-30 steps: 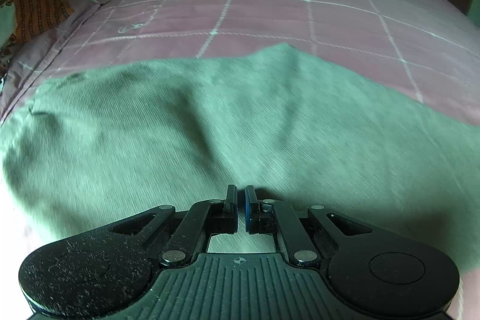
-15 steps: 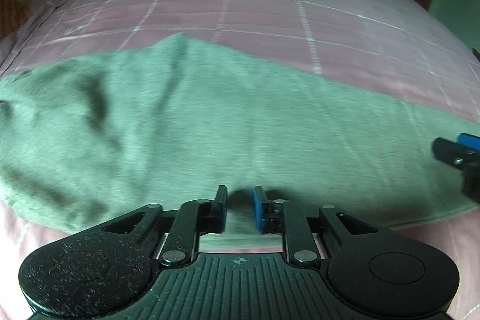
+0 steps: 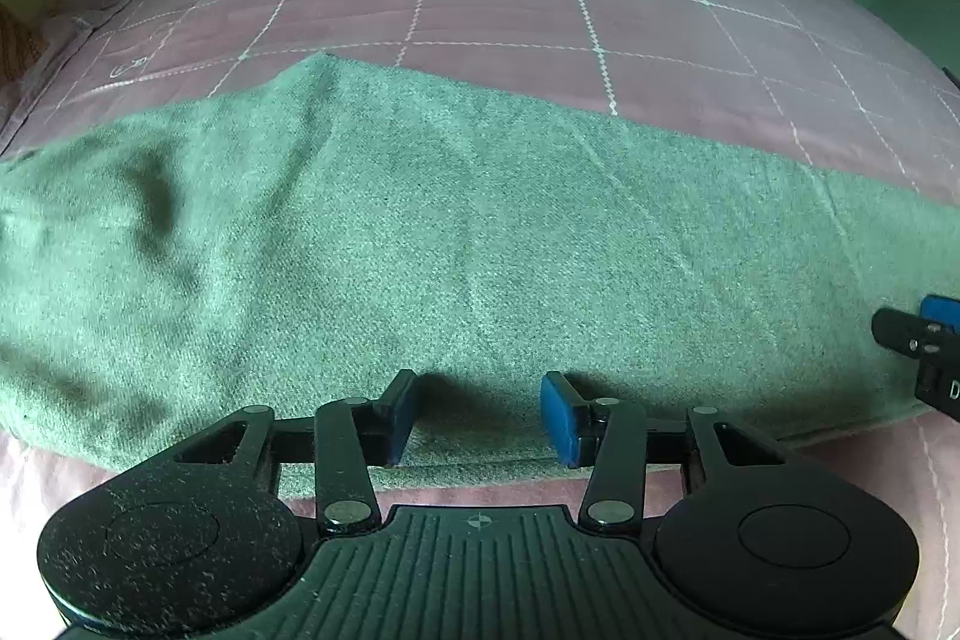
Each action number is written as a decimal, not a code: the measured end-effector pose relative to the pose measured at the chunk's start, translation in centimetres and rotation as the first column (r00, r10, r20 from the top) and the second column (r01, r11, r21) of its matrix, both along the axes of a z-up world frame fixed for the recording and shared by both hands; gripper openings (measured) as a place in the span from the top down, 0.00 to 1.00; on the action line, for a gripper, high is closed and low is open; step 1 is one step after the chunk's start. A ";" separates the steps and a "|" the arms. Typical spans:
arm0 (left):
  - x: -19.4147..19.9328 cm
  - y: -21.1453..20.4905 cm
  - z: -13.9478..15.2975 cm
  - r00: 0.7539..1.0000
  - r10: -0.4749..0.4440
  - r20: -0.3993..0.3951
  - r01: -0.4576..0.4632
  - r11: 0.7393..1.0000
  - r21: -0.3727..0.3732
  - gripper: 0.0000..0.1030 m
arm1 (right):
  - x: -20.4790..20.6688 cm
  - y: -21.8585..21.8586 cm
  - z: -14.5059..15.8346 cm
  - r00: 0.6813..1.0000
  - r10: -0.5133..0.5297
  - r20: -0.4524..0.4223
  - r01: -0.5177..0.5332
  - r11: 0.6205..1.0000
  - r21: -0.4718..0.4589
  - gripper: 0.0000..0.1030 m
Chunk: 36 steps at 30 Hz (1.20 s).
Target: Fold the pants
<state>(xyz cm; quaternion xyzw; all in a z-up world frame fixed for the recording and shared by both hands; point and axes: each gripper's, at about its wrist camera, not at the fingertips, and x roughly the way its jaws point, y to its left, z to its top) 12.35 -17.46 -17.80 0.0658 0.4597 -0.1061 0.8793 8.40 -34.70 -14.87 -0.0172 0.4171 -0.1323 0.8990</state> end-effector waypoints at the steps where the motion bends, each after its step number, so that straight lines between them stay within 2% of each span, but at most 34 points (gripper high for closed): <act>1: 0.0 0.1 -0.1 1.000 0.000 0.001 0.000 1.000 0.002 0.53 | 0.0 -0.3 -0.2 1.000 -0.002 -0.007 0.002 1.000 -0.002 0.61; 7: 0.1 0.5 -0.1 1.000 -0.004 0.000 0.004 1.000 0.001 0.48 | -0.8 -3.3 -1.7 0.999 -0.014 -0.036 0.013 0.999 -0.037 0.59; 12: 0.2 0.3 1.1 1.000 0.001 0.012 -0.001 1.000 -0.009 0.48 | -2.4 -7.8 -1.6 0.995 -0.096 -0.041 0.093 0.993 -0.067 0.54; 14: 0.4 -0.5 1.6 1.000 -0.016 0.018 0.016 1.000 -0.020 0.48 | -2.9 -9.1 -0.7 0.989 -0.142 -0.035 0.140 0.989 -0.053 0.58; 17: 0.9 -2.5 1.8 0.999 -0.042 0.015 0.042 0.999 -0.029 0.48 | -4.0 -10.9 0.5 0.980 -0.197 0.003 0.197 0.980 -0.005 0.56; 22: 0.8 -6.1 1.3 0.996 -0.086 0.000 0.086 0.996 -0.035 0.48 | -4.8 -11.7 -0.8 0.985 -0.167 -0.046 0.164 0.985 -0.061 0.56; 27: 0.4 -8.6 1.4 0.993 -0.120 0.001 0.120 0.992 -0.045 0.48 | -5.9 -13.9 1.2 0.972 -0.235 0.001 0.235 0.972 0.008 0.55; 32: 0.4 -10.6 1.5 0.991 -0.135 -0.012 0.134 0.988 -0.070 0.48 | -7.8 -17.8 1.3 0.941 -0.337 -0.019 0.337 0.937 0.096 0.55; 36: 0.0 -11.8 0.9 0.990 -0.140 -0.008 0.139 0.989 -0.044 0.48 | -9.3 -19.7 0.8 0.919 -0.393 -0.033 0.393 0.904 0.168 0.53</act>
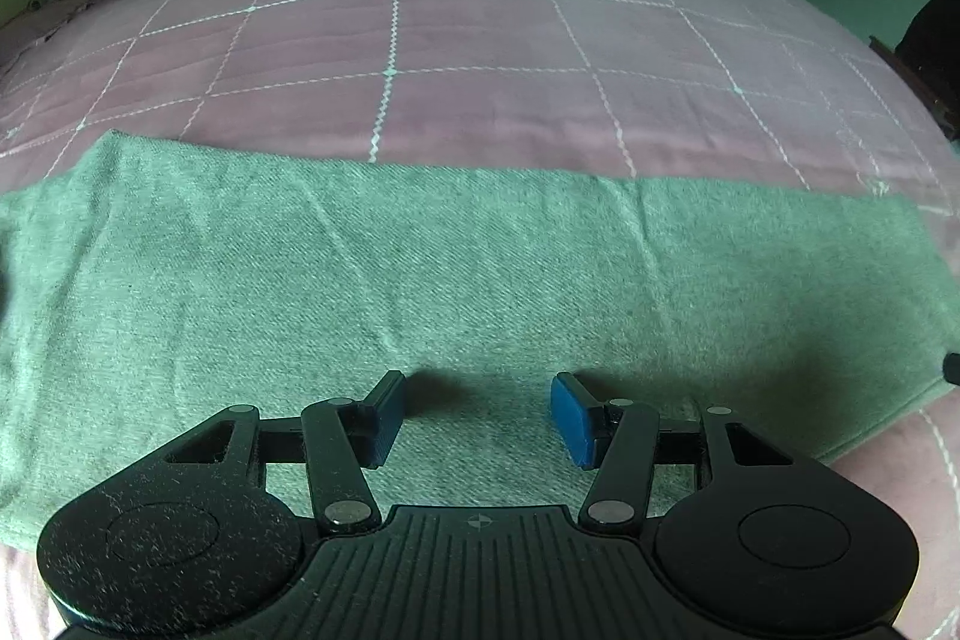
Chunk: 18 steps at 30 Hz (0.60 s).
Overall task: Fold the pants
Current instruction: 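Move the right gripper toward the leg hem end of the sweatpants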
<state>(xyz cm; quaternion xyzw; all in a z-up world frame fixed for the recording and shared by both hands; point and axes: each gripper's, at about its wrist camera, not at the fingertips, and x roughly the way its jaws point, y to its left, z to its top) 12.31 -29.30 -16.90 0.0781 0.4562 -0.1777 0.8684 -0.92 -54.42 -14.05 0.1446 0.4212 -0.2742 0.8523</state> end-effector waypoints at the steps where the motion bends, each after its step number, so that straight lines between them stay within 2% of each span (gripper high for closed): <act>1: 0.0 -0.1 0.0 1.000 0.005 -0.001 -0.005 1.000 0.000 0.48 | 0.0 -0.1 -0.2 1.000 -0.003 0.002 0.003 1.000 0.011 0.53; 9: 0.4 0.0 -0.2 1.000 0.016 -0.009 -0.016 1.000 -0.007 0.48 | -0.7 -0.8 -0.8 0.998 -0.052 0.017 0.051 0.995 0.082 0.48; 14: 0.5 -0.1 -0.3 1.000 0.016 -0.007 -0.016 1.000 -0.005 0.48 | -1.1 -1.8 -1.3 0.991 -0.118 0.058 0.106 0.979 0.174 0.44; 18: 0.5 0.0 -0.4 1.000 0.016 -0.010 -0.016 1.000 -0.009 0.47 | -0.5 -1.6 -1.4 0.988 -0.133 0.076 0.117 0.974 0.193 0.48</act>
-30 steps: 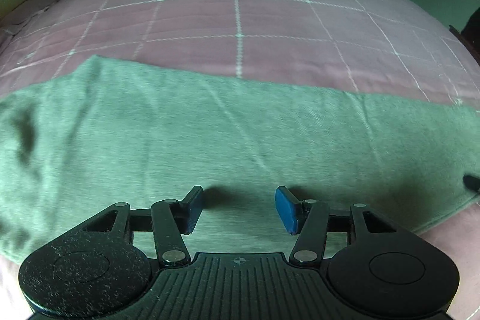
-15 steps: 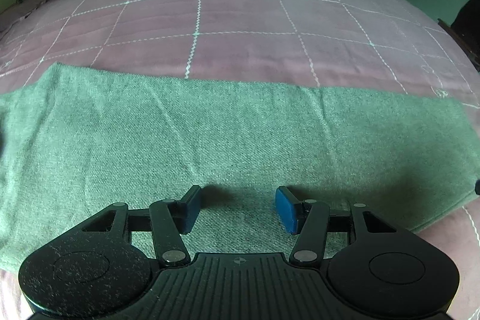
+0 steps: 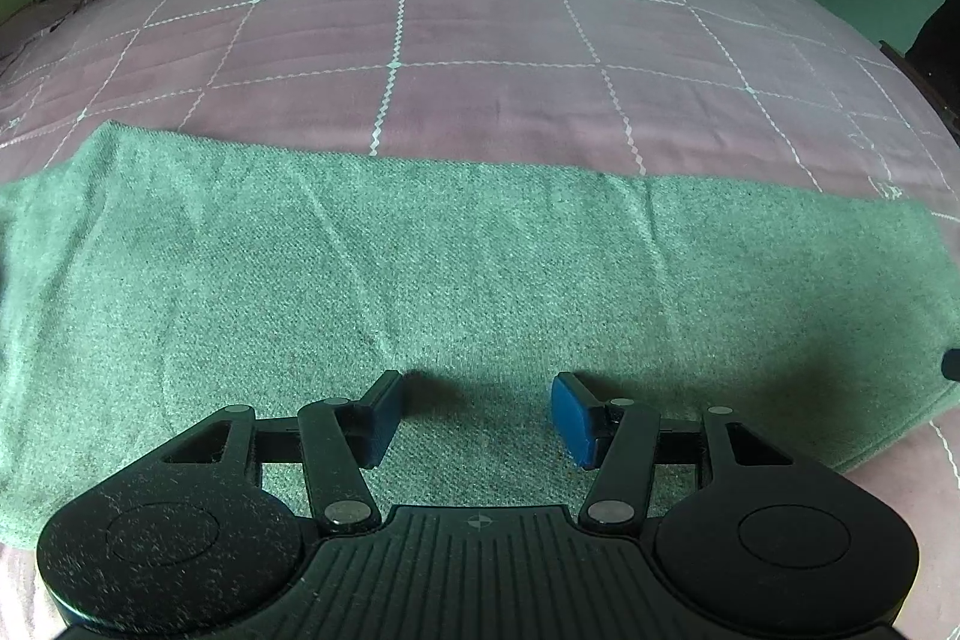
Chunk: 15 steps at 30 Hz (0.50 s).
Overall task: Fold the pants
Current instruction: 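Move the right gripper toward the leg hem end of the sweatpants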
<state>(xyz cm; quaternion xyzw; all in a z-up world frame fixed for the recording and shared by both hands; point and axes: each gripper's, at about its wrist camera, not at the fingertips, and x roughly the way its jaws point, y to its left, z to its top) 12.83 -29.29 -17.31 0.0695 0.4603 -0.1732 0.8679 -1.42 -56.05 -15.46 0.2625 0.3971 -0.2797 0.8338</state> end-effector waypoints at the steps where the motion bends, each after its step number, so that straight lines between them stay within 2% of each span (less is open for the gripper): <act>1: 0.0 0.1 0.0 1.000 -0.001 -0.001 0.001 1.000 -0.001 0.47 | 0.2 0.1 0.0 1.000 -0.008 0.005 0.008 1.000 -0.001 0.49; 4: 0.1 0.1 -0.1 1.000 -0.002 -0.002 0.002 1.000 -0.004 0.47 | 0.5 -0.1 -0.1 0.999 -0.037 0.022 0.037 0.999 0.003 0.53; 8: 0.1 0.2 -0.1 1.000 -0.004 -0.001 0.004 1.000 -0.004 0.47 | 0.6 -0.2 0.0 0.997 -0.062 0.051 0.062 0.998 0.001 0.65; 13: 0.2 0.2 -0.3 1.000 -0.003 0.001 0.003 1.000 -0.007 0.46 | 0.6 -0.5 -0.1 0.997 -0.062 0.056 0.062 0.998 0.001 0.66; 15: 0.2 0.2 -0.3 1.000 -0.003 0.001 0.003 1.000 -0.010 0.46 | 0.6 -0.6 -0.2 0.997 -0.058 0.053 0.057 0.998 0.007 0.63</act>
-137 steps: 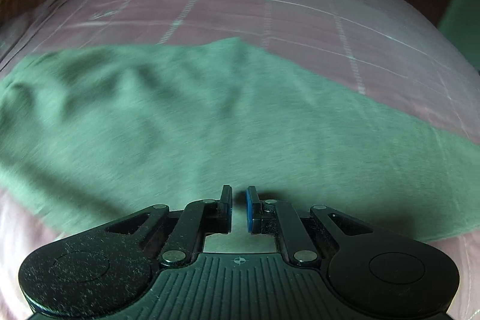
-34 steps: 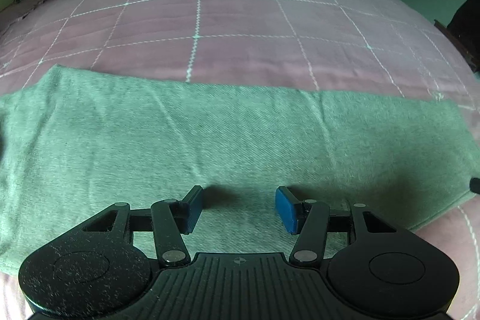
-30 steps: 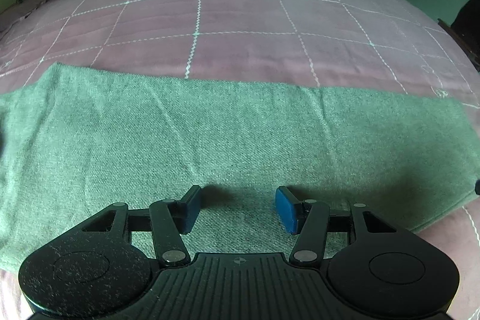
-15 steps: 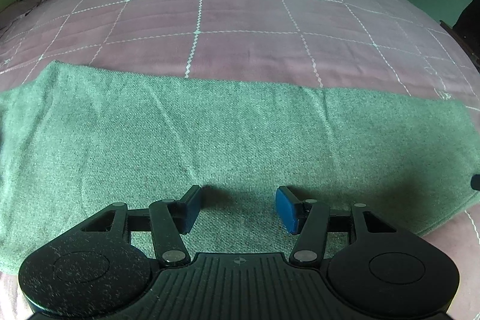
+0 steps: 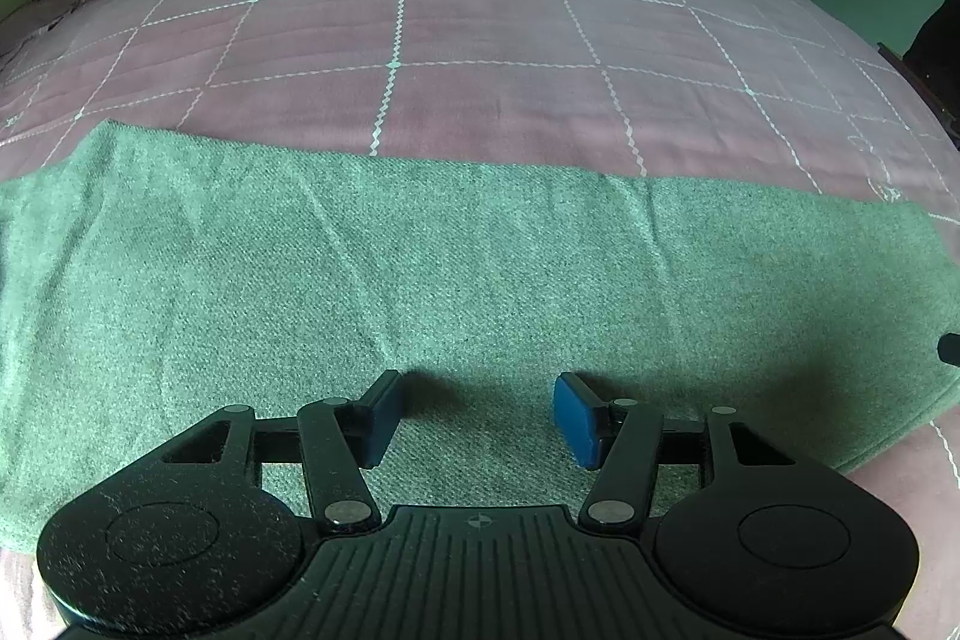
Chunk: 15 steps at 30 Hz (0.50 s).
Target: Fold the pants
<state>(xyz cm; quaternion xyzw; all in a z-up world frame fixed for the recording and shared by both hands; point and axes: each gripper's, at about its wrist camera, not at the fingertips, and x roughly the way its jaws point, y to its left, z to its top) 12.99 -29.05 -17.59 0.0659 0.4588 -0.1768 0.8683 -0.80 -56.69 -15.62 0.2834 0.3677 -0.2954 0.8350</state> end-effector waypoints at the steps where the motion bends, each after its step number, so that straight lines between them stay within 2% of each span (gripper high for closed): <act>1: 0.0 0.0 0.0 1.000 0.000 0.001 0.000 1.000 0.000 0.46 | 0.0 -0.1 0.0 1.000 -0.003 0.006 0.003 1.000 0.009 0.62; 3: 0.0 0.0 -0.1 1.000 -0.001 0.003 0.001 1.000 0.001 0.45 | 0.0 -0.2 -0.2 1.000 -0.013 0.014 0.012 1.000 0.023 0.61; 8: -0.2 0.2 0.9 1.000 0.025 0.018 -0.025 1.000 0.015 0.45 | 0.1 0.2 0.2 0.999 -0.021 0.041 0.021 1.000 0.014 0.80; 10: -0.2 0.2 0.8 1.000 0.023 0.015 -0.023 0.999 0.022 0.45 | -0.1 0.5 1.1 0.997 -0.023 0.076 0.023 1.000 0.002 0.80; 12: -0.1 -0.2 0.1 1.000 -0.004 0.018 0.003 0.998 0.057 0.45 | 0.4 0.6 0.9 0.999 -0.011 0.044 0.012 1.000 -0.021 0.81; 14: -0.2 -0.7 -0.2 0.999 -0.041 0.034 0.038 0.995 0.096 0.45 | 0.5 0.3 0.4 0.999 -0.026 0.024 0.026 1.000 -0.002 0.81; 15: -0.1 -0.6 0.0 0.999 -0.037 0.023 0.034 0.995 0.089 0.45 | 0.6 0.5 0.5 1.000 -0.025 0.020 0.025 1.000 -0.009 0.81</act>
